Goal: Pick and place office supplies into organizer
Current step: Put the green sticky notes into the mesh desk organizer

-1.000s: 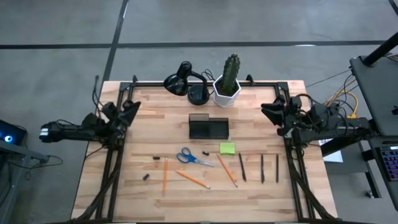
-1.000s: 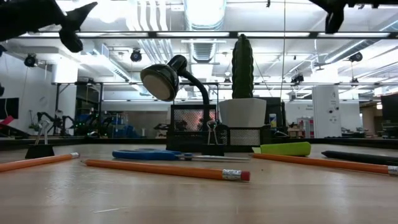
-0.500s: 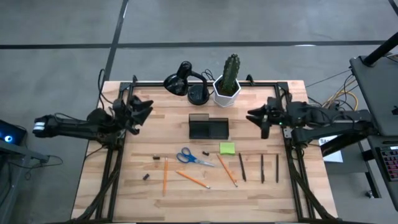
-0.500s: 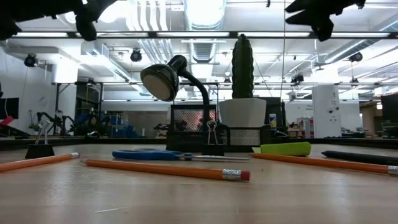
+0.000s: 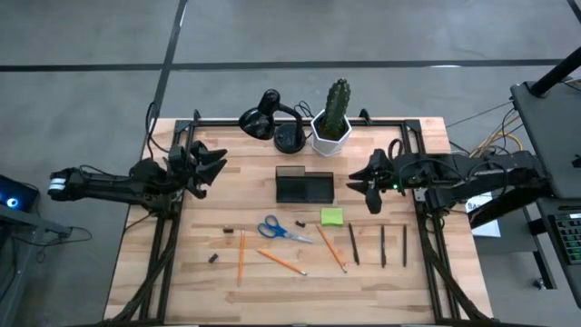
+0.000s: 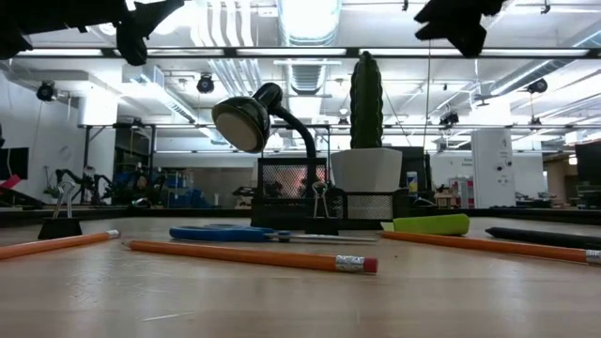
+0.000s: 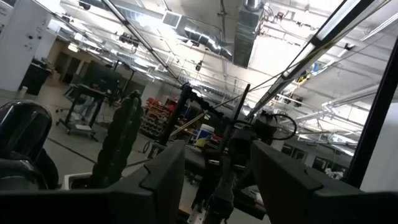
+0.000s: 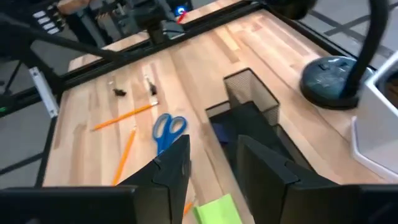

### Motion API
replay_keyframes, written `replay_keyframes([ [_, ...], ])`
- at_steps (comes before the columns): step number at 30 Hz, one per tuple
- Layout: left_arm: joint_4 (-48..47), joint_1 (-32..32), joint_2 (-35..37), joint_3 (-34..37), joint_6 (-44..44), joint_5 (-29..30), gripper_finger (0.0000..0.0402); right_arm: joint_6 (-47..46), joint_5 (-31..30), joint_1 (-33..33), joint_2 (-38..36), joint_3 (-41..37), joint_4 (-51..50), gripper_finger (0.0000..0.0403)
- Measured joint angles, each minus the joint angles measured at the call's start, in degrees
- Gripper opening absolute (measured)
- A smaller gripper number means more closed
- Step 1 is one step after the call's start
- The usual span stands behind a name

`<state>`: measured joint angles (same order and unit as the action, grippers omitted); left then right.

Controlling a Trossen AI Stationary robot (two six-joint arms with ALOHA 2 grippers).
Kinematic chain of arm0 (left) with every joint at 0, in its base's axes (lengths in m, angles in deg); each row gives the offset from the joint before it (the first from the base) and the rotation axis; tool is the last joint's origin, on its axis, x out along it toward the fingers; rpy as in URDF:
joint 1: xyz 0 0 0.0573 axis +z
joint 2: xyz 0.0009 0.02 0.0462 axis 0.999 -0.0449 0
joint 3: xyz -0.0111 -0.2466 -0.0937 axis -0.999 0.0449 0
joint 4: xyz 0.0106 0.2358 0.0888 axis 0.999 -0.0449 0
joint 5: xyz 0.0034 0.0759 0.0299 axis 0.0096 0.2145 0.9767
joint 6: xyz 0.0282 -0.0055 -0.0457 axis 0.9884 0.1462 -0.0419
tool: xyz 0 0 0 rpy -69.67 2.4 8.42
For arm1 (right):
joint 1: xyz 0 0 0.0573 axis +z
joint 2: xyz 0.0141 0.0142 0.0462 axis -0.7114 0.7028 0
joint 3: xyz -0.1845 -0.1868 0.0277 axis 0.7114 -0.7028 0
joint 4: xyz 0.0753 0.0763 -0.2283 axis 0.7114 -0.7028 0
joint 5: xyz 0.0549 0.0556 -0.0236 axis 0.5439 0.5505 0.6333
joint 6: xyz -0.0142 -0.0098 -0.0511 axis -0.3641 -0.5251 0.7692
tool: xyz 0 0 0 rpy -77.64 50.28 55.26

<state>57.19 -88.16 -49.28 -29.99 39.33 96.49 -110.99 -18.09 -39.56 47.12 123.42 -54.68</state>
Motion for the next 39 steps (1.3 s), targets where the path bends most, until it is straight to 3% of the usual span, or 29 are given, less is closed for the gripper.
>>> replay_keyframes([
  [11,0.04,0.00,-1.29,0.42,-1.09,0.14,0.0168,3.35,-0.19,5.31,11.48,14.37,-18.19,0.0123],
  [17,0.09,0.00,-3.13,0.46,-2.81,0.79,0.0168,5.63,-0.18,9.49,17.24,19.22,-19.82,0.0123],
  [27,0.15,0.00,-5.11,0.44,-4.08,0.79,0.0168,5.17,-0.21,14.69,25.50,18.87,-20.86,0.0123],
  [39,0.13,0.00,-5.67,0.44,-4.03,0.79,0.0168,6.88,-0.37,16.00,37.52,18.32,-21.02,0.0116],
])
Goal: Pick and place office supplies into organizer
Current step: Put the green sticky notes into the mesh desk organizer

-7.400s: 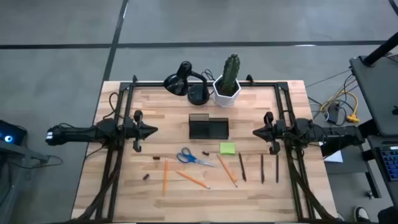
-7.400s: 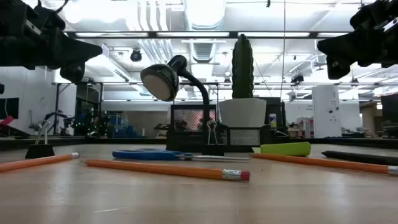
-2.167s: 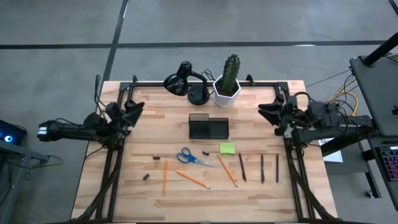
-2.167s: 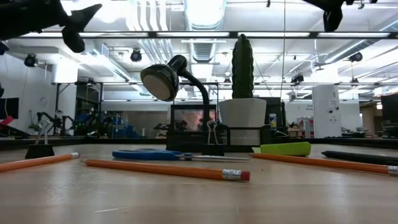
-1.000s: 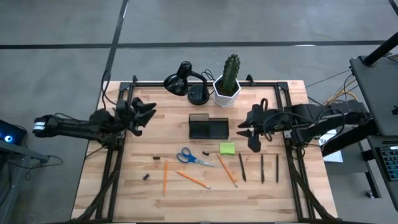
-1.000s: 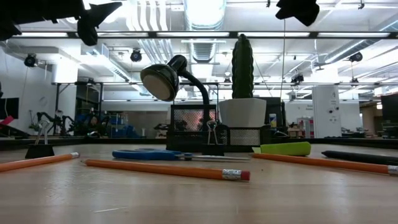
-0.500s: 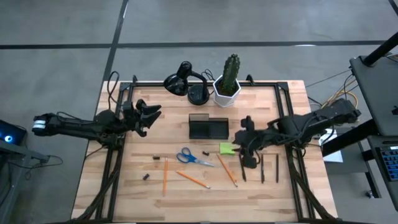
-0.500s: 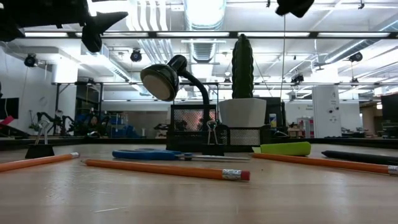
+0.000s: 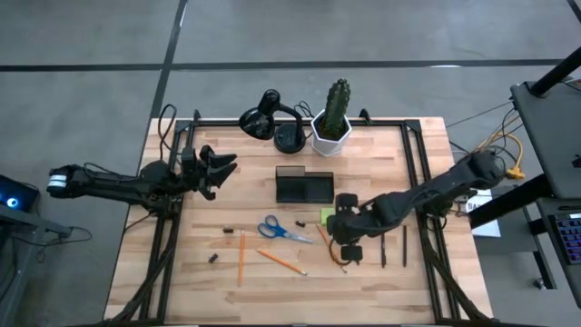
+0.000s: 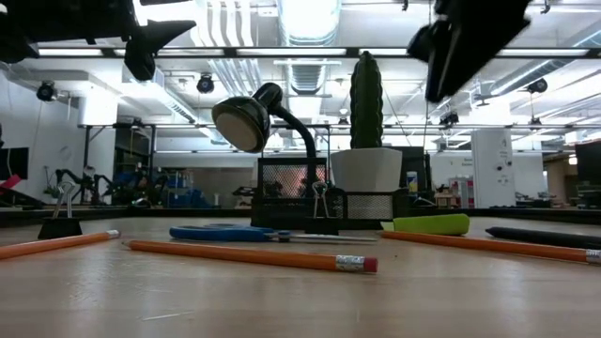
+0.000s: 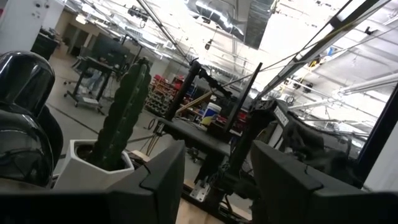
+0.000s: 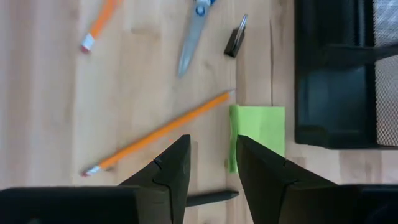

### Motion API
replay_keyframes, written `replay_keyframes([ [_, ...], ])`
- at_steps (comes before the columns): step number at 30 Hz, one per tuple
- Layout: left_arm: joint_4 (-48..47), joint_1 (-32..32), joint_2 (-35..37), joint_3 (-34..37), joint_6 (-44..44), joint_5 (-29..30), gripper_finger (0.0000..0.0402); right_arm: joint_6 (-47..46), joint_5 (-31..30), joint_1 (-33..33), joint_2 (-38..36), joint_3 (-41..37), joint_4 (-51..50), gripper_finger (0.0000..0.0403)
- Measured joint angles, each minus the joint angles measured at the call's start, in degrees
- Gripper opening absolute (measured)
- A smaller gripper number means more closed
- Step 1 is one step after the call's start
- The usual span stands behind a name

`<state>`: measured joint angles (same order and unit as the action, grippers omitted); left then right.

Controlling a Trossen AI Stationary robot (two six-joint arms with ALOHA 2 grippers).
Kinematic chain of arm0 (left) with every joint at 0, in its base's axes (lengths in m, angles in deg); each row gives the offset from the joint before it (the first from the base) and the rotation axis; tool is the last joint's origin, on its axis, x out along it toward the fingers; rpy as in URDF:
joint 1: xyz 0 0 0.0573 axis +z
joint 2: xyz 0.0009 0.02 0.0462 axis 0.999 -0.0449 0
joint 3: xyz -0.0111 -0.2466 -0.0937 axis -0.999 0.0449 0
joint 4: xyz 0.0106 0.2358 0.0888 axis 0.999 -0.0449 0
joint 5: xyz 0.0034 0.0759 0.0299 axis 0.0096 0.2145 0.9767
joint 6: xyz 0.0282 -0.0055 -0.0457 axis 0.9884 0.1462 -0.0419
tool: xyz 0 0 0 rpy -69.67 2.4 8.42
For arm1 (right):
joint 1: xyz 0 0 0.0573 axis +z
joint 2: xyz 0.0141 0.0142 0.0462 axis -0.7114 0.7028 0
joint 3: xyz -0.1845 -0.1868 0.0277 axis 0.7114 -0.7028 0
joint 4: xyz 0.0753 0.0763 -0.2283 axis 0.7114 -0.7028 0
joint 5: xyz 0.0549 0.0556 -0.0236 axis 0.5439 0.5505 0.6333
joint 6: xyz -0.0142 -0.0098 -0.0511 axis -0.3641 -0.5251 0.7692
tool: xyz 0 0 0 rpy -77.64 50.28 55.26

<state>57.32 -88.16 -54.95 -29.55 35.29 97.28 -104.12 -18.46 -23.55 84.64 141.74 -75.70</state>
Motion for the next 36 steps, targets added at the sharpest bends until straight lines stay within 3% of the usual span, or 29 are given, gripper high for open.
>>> replay_keyframes([
  [11,0.09,0.00,-0.81,-0.02,0.01,0.01,0.0168,4.45,-0.08,-0.07,9.44,-1.07,1.03,0.0125],
  [16,0.06,0.00,-1.07,-0.21,0.02,0.01,0.0168,3.43,-3.31,-0.05,11.84,-1.78,3.22,0.0121],
  [22,0.09,0.00,-1.04,-0.22,-0.01,0.00,0.0168,2.46,-9.01,-0.21,12.69,-2.28,3.50,0.0128],
  [36,0.06,0.00,-2.00,-0.09,-0.01,0.00,0.0168,2.53,-8.61,-2.13,12.62,-6.96,10.68,0.0137],
])
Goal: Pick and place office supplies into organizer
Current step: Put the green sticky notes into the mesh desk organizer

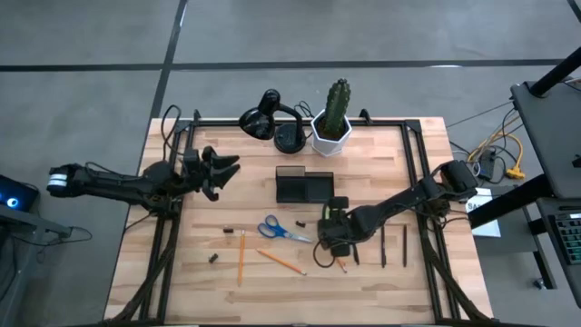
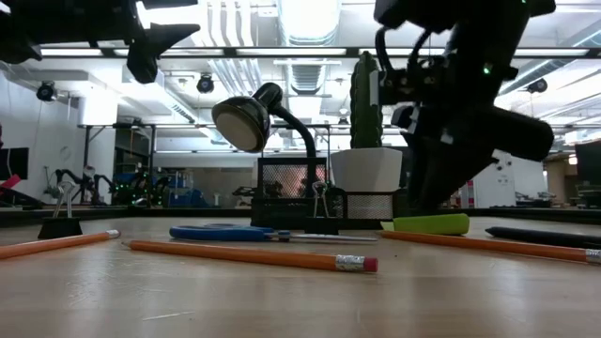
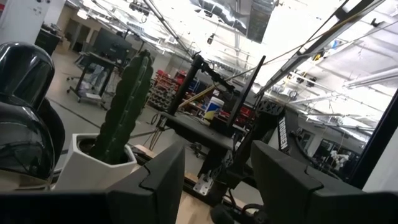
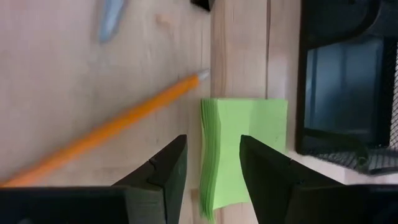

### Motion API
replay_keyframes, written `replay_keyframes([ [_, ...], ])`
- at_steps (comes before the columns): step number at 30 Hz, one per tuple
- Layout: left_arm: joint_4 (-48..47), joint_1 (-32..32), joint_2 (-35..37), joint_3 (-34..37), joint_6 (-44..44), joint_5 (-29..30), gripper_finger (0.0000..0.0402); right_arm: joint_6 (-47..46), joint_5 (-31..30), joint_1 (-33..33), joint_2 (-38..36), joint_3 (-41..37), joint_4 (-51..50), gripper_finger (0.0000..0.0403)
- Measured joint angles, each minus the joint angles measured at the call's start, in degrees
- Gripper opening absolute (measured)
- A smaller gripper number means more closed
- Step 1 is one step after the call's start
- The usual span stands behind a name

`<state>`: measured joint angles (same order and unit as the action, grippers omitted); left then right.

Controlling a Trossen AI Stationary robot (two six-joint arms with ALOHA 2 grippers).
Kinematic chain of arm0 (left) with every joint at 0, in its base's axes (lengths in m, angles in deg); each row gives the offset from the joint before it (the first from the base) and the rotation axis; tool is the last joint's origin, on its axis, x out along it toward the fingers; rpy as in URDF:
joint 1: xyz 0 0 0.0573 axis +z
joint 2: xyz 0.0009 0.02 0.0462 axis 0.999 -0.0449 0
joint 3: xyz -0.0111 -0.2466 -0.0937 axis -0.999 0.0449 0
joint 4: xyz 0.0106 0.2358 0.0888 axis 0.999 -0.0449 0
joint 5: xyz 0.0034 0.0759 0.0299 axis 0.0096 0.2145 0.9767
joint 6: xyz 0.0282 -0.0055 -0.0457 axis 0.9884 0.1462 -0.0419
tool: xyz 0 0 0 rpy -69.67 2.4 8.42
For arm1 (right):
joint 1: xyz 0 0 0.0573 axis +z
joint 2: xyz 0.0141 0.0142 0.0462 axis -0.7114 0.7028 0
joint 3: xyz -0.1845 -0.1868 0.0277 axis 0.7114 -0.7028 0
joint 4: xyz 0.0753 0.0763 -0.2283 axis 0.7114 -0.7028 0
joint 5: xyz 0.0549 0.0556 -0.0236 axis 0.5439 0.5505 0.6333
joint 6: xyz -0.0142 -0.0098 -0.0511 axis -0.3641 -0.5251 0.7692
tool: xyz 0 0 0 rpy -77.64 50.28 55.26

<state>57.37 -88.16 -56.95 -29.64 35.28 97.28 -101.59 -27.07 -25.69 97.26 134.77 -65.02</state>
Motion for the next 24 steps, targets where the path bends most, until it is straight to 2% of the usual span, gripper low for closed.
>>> replay_keyframes([
  [14,0.31,0.00,-0.57,0.02,0.00,0.01,0.0168,1.01,1.57,-0.85,0.00,-5.43,5.66,0.0135],
  [24,0.38,0.00,-0.60,0.02,0.00,0.01,0.0168,1.91,2.83,-2.71,-0.17,-6.36,6.97,0.0134],
])
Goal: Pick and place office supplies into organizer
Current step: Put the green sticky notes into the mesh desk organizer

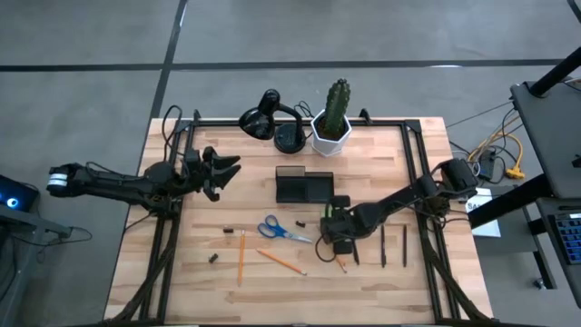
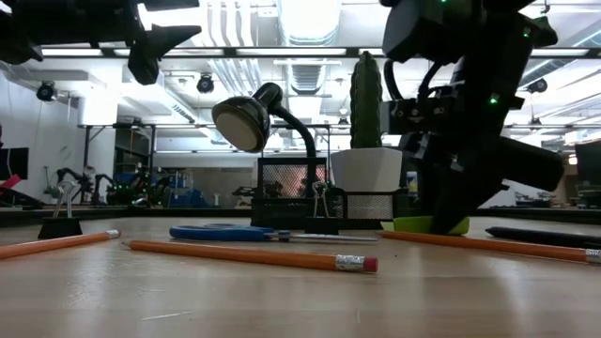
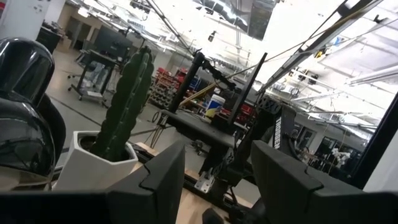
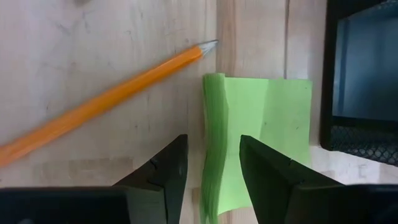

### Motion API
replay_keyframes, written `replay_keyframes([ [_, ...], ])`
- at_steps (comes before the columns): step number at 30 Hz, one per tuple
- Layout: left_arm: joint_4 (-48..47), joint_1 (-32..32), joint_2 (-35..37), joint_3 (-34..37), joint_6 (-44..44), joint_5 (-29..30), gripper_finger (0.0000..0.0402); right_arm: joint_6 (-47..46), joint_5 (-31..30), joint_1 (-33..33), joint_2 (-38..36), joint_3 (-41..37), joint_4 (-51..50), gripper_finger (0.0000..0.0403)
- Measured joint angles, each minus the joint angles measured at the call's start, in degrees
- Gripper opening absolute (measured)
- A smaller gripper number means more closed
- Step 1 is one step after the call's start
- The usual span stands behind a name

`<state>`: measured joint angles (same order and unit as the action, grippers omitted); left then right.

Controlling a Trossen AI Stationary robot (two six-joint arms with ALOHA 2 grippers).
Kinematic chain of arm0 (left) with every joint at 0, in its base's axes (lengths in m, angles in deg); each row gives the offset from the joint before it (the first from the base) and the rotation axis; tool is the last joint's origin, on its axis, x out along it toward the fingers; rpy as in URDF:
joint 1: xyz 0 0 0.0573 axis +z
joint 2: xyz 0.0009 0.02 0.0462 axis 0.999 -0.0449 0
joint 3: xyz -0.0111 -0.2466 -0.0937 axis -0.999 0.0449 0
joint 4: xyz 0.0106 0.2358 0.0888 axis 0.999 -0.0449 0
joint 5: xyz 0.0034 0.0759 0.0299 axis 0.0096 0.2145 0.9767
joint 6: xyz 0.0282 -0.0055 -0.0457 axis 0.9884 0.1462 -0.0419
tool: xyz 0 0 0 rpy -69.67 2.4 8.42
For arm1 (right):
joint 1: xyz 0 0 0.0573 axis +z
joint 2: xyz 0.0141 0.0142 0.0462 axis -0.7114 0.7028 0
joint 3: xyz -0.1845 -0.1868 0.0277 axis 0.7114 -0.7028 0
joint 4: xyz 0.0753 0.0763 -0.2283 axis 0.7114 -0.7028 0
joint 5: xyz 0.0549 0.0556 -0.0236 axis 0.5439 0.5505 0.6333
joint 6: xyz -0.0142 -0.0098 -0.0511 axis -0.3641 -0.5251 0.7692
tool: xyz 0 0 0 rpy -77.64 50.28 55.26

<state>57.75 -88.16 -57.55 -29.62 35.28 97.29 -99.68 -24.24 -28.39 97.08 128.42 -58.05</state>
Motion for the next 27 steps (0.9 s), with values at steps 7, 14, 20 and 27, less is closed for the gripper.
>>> replay_keyframes([
  [7,0.03,0.00,-0.12,-0.09,-0.01,-0.01,0.0168,0.14,0.16,-1.07,0.02,-0.09,0.74,0.0123],
  [14,0.03,0.00,-0.10,-0.04,-0.02,0.19,0.0168,1.10,-0.02,-1.16,0.13,-0.13,0.78,0.0074],
  [20,0.07,0.00,-0.21,-0.12,-0.02,0.27,0.0168,1.15,0.00,-1.16,0.17,-0.17,0.73,0.0029],
  [27,0.25,0.00,-0.18,-0.20,0.00,1.54,0.0168,1.15,0.18,-1.16,0.20,-0.17,0.71,0.0009],
])
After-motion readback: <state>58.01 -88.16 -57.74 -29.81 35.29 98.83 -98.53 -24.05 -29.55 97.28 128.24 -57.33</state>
